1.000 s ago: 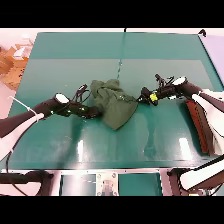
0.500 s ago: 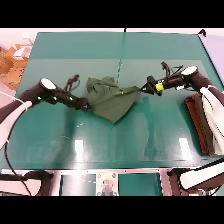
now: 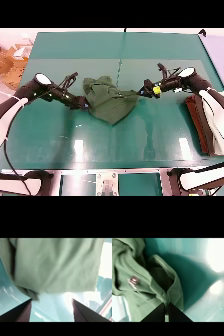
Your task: Fold the shirts.
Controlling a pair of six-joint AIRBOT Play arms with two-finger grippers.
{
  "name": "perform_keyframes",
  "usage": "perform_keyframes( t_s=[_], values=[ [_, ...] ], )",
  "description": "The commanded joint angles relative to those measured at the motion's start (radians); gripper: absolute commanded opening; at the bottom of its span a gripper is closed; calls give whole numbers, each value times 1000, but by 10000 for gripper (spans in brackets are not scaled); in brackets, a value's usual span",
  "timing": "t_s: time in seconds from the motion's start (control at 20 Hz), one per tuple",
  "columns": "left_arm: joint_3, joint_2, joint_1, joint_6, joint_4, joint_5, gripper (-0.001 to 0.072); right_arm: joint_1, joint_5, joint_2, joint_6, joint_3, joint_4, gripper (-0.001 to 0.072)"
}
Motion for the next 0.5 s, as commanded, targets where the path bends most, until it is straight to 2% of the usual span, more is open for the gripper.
perform_keyframes(
  t_s=[0.0, 0.15, 0.2, 0.25, 0.35, 0.45],
  values=[
    [-24, -1, 3, 0, 88, -14, 552, 3, -16, 2, -18, -42, -3, 17],
    [-24, -1, 3, -64, 239, 23, 550, -22, -16, 2, -18, -43, -3, 17],
    [-24, -1, 3, -87, 282, 43, 509, -28, -16, 2, -18, -43, -3, 17],
    [-24, -2, 3, -102, 296, 69, 414, -31, -17, 2, -18, -43, -3, 17],
    [-24, -9, 3, -104, 293, 133, 395, -31, -18, 2, -18, -43, -3, 17],
    [-24, -33, 3, -102, 228, 164, 395, -30, -18, 2, -18, -43, -3, 17]
  ],
)
